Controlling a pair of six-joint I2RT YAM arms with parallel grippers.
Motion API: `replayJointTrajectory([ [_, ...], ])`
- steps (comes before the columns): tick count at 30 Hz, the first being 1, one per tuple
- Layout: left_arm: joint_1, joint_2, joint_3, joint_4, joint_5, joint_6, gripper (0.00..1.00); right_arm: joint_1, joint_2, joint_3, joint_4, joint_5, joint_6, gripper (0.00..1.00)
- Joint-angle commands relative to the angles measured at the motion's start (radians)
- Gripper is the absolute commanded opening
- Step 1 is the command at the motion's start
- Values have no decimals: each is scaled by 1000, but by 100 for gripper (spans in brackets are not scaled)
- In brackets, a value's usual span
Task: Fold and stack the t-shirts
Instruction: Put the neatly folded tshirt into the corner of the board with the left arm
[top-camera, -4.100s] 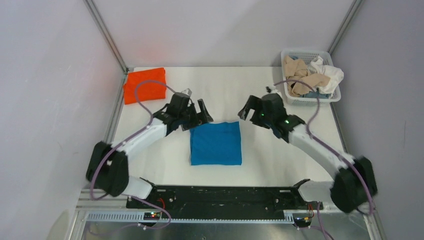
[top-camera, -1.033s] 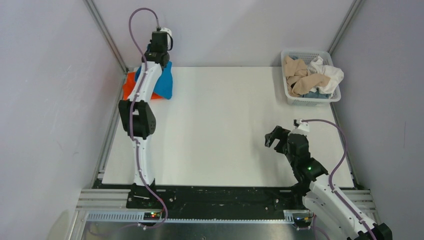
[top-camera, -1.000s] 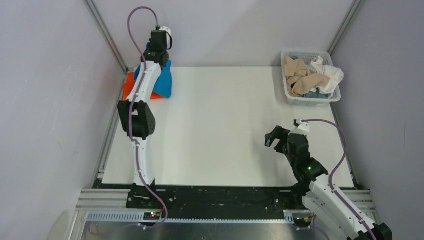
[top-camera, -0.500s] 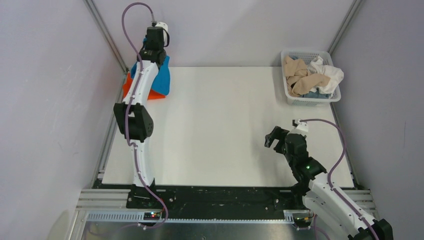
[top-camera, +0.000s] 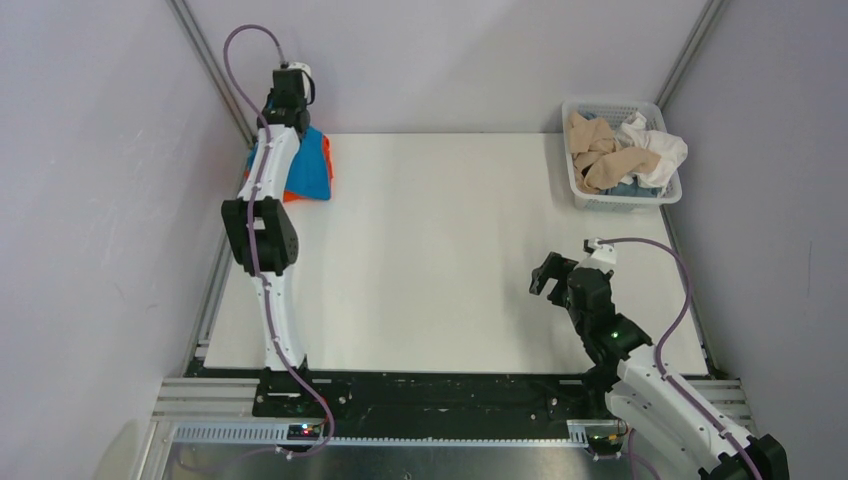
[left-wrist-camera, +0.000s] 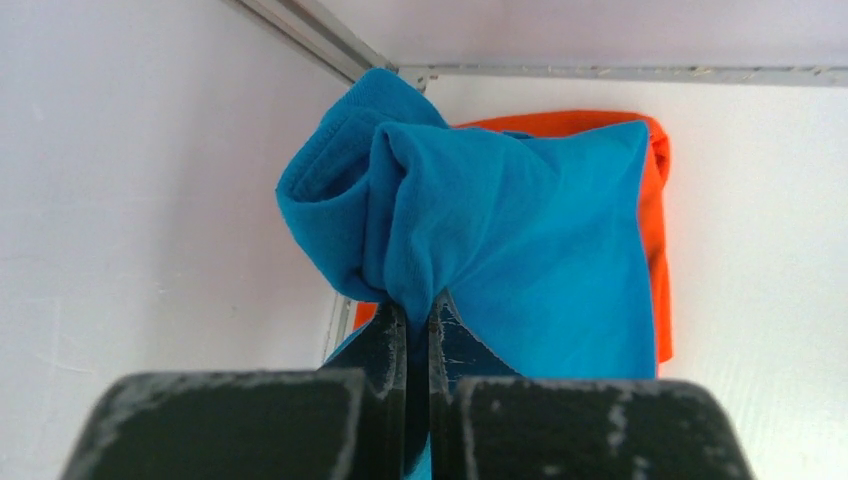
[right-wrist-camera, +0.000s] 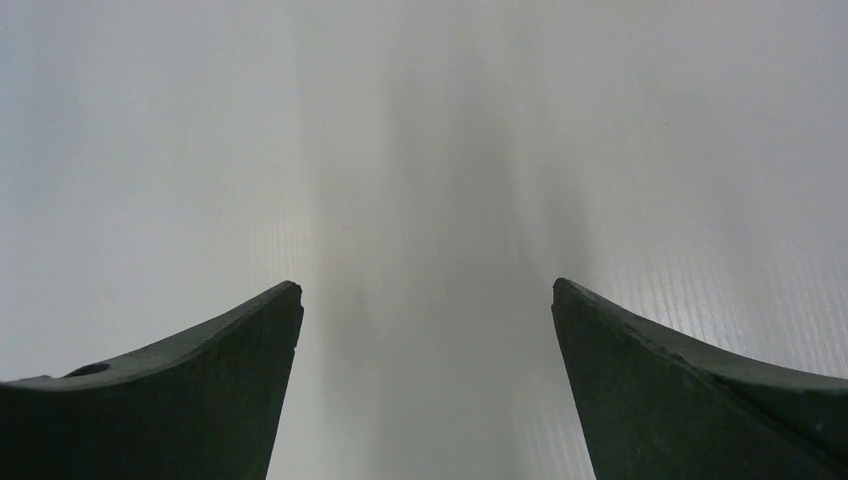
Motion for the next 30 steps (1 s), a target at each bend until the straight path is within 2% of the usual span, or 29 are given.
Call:
replayJointTrajectory([
  [1, 41, 44, 53, 51, 34, -34, 0, 14, 10, 7, 51, 47, -13, 100],
  [12, 105, 105, 67, 69, 60, -59, 0, 46, 49, 17, 65, 80, -8, 100],
  [17, 125, 133, 82, 82, 44, -77, 14, 56, 66, 24, 78, 90, -3, 99],
  [22, 153, 164, 83, 104, 23, -123, 21, 65, 104, 38, 96, 93, -1, 99],
  [23, 161, 166, 83, 105, 23, -129, 25, 68, 114, 40, 94, 95, 1, 99],
  [24, 165, 173, 79, 106, 23, -138, 38, 69, 118, 45, 94, 96, 2, 99],
  [25, 173, 175, 76, 107, 24, -145, 45, 71, 125, 47, 96, 98, 4, 99],
  [26, 177, 175, 65, 106, 31, -153, 56, 73, 128, 50, 96, 98, 5, 99],
  [27, 181, 172, 57, 106, 35, -154, 61, 77, 132, 51, 100, 99, 6, 99],
  [28, 184, 164, 43, 106, 45, -156, 76, 79, 133, 54, 101, 98, 6, 99],
  [30, 187, 148, 32, 107, 54, -159, 96, 85, 134, 56, 104, 96, 7, 99],
])
